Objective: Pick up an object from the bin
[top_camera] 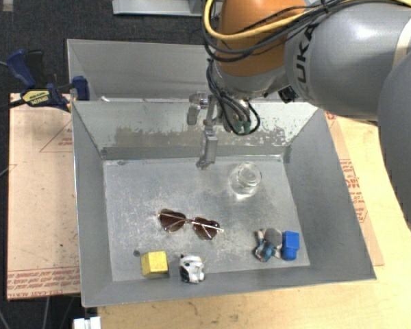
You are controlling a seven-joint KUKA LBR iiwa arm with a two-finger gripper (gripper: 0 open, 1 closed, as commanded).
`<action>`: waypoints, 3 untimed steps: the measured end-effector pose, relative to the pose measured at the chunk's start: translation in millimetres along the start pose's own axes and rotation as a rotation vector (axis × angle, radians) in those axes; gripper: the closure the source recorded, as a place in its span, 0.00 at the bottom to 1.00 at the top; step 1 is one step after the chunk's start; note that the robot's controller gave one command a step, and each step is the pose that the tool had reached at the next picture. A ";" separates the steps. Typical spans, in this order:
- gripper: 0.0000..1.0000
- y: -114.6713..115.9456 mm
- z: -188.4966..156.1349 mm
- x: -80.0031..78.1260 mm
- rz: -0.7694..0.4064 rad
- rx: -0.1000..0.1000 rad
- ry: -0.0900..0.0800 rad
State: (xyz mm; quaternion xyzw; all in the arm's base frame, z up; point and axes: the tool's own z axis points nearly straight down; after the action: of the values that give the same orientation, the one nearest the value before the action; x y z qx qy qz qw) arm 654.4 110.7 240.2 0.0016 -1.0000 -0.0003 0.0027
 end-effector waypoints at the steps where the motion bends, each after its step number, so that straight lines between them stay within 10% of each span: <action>1: 0.00 -0.7 -5.8 -1.1 0.002 -0.001 -0.008; 2: 0.00 -1.4 77.4 38.3 -0.033 -0.001 -0.010; 3: 0.00 13.3 81.9 96.4 -0.185 0.001 0.000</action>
Offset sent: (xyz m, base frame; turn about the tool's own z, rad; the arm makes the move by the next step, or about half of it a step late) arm -0.0836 -0.0019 -0.1702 -0.0780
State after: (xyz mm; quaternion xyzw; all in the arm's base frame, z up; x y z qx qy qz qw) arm 557.5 123.7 158.8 0.0941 -0.9956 -0.0002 0.0025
